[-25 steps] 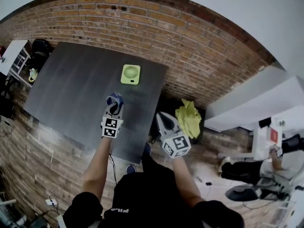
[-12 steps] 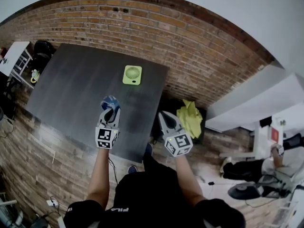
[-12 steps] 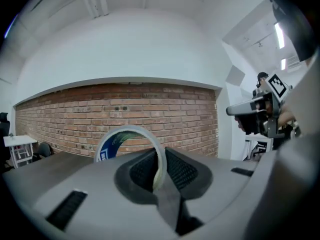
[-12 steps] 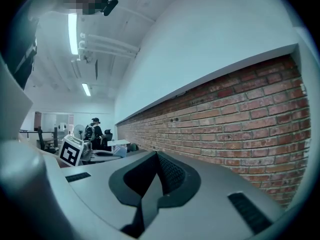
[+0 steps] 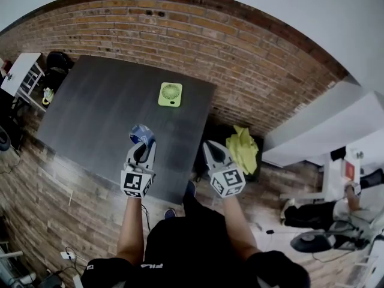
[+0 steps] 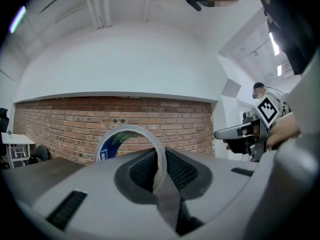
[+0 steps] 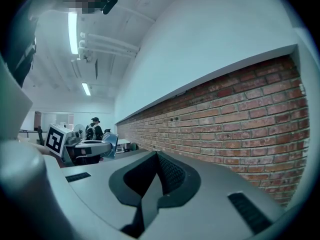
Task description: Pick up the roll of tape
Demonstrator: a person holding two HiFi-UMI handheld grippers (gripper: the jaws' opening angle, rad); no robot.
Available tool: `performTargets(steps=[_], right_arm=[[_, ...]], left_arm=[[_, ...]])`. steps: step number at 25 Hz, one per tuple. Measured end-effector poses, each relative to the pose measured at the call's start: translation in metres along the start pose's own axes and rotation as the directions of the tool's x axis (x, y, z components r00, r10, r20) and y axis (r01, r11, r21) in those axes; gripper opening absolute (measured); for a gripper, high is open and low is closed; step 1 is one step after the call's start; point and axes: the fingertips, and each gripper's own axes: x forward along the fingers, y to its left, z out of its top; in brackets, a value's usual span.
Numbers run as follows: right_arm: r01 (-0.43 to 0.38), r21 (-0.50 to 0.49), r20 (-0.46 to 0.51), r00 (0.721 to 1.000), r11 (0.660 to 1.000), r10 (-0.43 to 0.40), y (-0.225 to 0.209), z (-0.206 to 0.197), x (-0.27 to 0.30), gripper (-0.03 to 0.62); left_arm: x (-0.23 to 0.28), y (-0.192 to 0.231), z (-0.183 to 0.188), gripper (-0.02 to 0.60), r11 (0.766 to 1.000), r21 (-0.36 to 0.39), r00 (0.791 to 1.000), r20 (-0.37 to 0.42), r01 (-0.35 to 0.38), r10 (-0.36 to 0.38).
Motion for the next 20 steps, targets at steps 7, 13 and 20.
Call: performTargets(steps=[7,13,20], right_arm=[[0.020,-0.030,0.012,1.000,0.999,-0.020,0.002,0.001,-0.002,0.006],[0.024,-0.053,0.015,1.000,0.998,-0.023,0.004,0.003,-0.004,0.006],[0.023,-0.029,0.017,1.000,0.999,-0.022,0.003,0.005,-0.004,0.006]], left_arm=[[-0.005,-0.016,0.008,0.048,1.000,-0.003,0.999,0.030,0.009,-0.009],[-0.012,-0.027,0.014,0.048,0.999,-0.043,0.999,0.044,0.024,-0.022],[-0.014,-0.027,0.021,0.048,0.998,-0.045,0.998,0.063,0.034,-0.031]])
